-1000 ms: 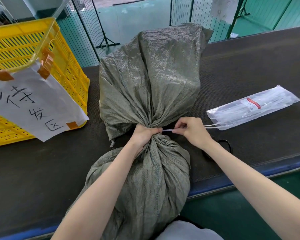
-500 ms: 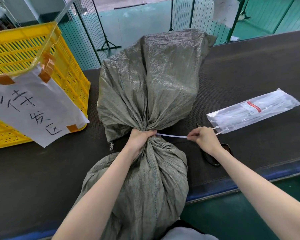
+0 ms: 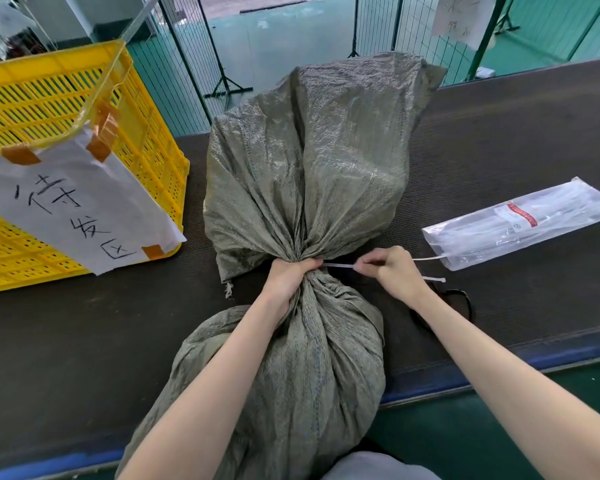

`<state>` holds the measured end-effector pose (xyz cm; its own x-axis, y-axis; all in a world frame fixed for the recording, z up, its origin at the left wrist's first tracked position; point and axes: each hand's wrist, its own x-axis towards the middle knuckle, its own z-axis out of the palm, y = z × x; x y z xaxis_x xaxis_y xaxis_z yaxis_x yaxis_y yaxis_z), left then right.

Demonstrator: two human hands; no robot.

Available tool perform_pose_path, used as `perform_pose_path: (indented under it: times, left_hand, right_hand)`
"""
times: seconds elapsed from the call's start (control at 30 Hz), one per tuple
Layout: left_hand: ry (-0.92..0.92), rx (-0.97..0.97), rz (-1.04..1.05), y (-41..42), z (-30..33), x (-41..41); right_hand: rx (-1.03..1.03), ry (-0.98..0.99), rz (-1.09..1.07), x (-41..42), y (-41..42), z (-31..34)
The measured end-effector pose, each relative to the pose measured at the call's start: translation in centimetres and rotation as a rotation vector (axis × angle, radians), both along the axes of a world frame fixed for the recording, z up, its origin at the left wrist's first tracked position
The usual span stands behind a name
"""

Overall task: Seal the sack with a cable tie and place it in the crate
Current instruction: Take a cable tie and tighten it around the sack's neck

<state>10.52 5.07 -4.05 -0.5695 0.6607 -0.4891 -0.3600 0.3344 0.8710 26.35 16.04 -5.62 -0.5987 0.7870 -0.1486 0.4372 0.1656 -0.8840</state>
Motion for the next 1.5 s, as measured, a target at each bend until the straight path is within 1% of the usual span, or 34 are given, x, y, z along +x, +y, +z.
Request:
perform_pose_path:
  times: [0.07,0.2,0.4,0.53,0.67,0.73,0.83,0.87,0.9,1.0,1.07,1.23,1.3,1.37,1.43,1.5]
  left_hand:
    - [0.011,0.016,0.024,0.0,0.1,0.2]
    - [0.028,0.038,0.043,0.0,0.2,0.7]
    - [0.075,0.047,0.049,-0.2,0.1,0.7]
    - [0.086,0.046,0.035,-0.7,0.2,0.3]
    - [0.064,0.065,-0.128,-2.1,1.5,-0.5]
    - [0.013,0.103,-0.171,-2.8,2.2,-1.3]
    - [-0.205,0.183,-0.061,-3.3,2.5,-2.5]
    - [-0.226,0.169,-0.004,-3.2,2.4,-2.8]
    - [-0.198,0.138,0.044,-3.3,2.3,-3.2]
    - [0.073,0.048,0.082,-3.7,1.3,-4.9]
    - [0.211,-0.002,0.129,-4.0,0.6,-6.6]
    - [0.39,-0.048,0.297,-4.8,0.5,-9.4]
    - [0.422,-0.058,0.366,-5.1,0.4,-10.2]
    - [0.376,-0.038,0.445,-5.2,0.2,-10.9]
    - [0.241,0.022,0.549,-5.1,0.2,-11.5]
    - [0.109,0.118,0.604,-4.9,0.4,-11.7]
  right_hand:
    - [-0.073,0.028,0.008,-0.9,-0.6,0.2]
    - [-0.173,-0.012,0.062,-2.8,-1.5,0.0]
    - [-0.21,-0.07,0.094,-5.6,-2.1,0.4]
    - [-0.151,-0.109,0.126,-6.2,-2.4,0.4]
    - [-0.049,-0.153,0.06,-5.8,-2.3,0.6]
    - [0.01,-0.155,0.032,-5.9,-2.3,0.5]
    - [0.064,-0.177,0.023,-6.3,-2.5,0.5]
    - [0.073,-0.192,0.029,-6.4,-2.5,0.5]
    - [0.082,-0.213,0.038,-6.5,-2.5,0.4]
    - [0.121,-0.281,0.059,-6.2,-2.2,0.4]
    - [0.156,-0.317,0.063,-5.6,-1.7,0.4]
    - [0.261,-0.416,0.016,-4.1,-1.1,0.9]
    - [0.298,-0.467,-0.02,-3.7,-1.0,1.3]
    - [0.35,-0.532,-0.027,-3.5,-1.1,1.7]
    - [0.331,-0.565,-0.074,-3.6,-1.1,2.1]
    - [0.258,-0.507,-0.145,-3.7,-1.0,2.3]
